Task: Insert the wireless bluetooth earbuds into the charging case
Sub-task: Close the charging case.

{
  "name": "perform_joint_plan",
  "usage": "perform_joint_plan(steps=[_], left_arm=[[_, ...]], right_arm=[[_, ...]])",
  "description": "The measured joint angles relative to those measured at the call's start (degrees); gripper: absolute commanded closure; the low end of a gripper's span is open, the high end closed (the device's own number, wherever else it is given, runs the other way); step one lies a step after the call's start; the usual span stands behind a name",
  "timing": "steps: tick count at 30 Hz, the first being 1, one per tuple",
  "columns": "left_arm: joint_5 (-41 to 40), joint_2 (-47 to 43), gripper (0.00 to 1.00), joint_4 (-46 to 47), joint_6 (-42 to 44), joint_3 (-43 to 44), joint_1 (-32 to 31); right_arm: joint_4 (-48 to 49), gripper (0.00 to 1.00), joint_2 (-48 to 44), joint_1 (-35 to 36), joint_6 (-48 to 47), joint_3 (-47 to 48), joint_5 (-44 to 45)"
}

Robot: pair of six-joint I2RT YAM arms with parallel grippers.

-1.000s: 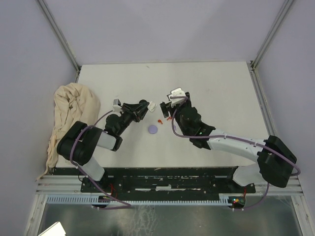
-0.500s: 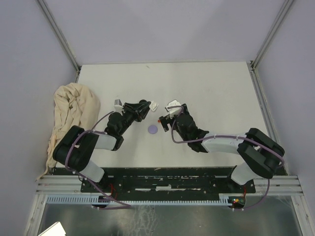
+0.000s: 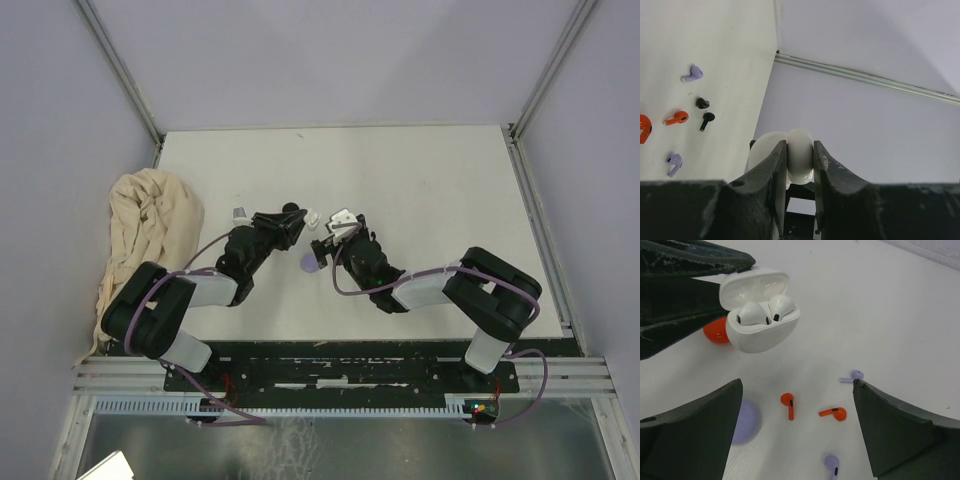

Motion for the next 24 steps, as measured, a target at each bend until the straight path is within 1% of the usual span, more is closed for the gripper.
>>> perform_joint_plan(steps=[10, 17, 24], left_arm=[[-1.27, -0.11, 0.97, -4.02, -0.07, 1.86, -0.74], [-1.29, -0.11, 0.97, -4.35, -0.09, 2.29, -1.22], [-1.33, -0.11, 0.97, -4.33, -0.09, 2.29, -1.29]], right_arm=[[4.74, 0.01, 3.93, 1.62, -0.63, 3.26, 1.53], [8.00, 0.01, 6.84, 2.10, -1.75, 4.33, 6.45], [11.76, 0.01, 7.13, 2.29, -3.52, 4.28, 10.49]])
